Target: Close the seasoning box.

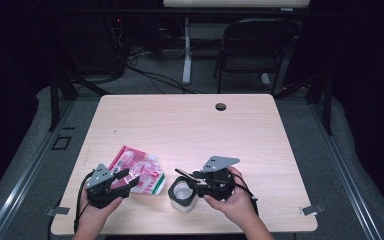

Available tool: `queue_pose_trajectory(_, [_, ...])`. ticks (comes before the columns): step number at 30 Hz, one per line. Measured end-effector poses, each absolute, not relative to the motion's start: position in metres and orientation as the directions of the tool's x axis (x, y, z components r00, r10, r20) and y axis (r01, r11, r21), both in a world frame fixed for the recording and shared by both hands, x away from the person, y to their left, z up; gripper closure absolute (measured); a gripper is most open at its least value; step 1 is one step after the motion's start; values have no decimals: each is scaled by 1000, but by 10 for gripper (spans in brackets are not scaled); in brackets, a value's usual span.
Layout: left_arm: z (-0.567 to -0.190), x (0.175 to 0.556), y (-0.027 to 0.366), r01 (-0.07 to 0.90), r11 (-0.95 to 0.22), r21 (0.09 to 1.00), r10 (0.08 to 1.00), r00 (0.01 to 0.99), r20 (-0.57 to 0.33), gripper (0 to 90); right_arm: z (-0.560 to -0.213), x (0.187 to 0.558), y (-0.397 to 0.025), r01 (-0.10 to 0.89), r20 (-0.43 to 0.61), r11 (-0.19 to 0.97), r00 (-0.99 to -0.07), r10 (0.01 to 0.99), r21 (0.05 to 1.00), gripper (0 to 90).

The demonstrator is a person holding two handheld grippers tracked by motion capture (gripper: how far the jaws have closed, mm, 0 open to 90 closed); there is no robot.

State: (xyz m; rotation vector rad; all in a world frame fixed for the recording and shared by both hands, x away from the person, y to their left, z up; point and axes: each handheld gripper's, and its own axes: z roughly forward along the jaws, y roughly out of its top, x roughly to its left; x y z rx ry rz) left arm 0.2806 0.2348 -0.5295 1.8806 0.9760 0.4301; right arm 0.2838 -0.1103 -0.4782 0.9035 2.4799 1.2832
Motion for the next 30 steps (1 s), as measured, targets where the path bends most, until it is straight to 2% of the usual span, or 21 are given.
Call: queue_pose_trajectory(30, [-534,282,233,452,-251,856,781,617,-97,466,-480,279,-104,401,90,464,-825,558,790,533])
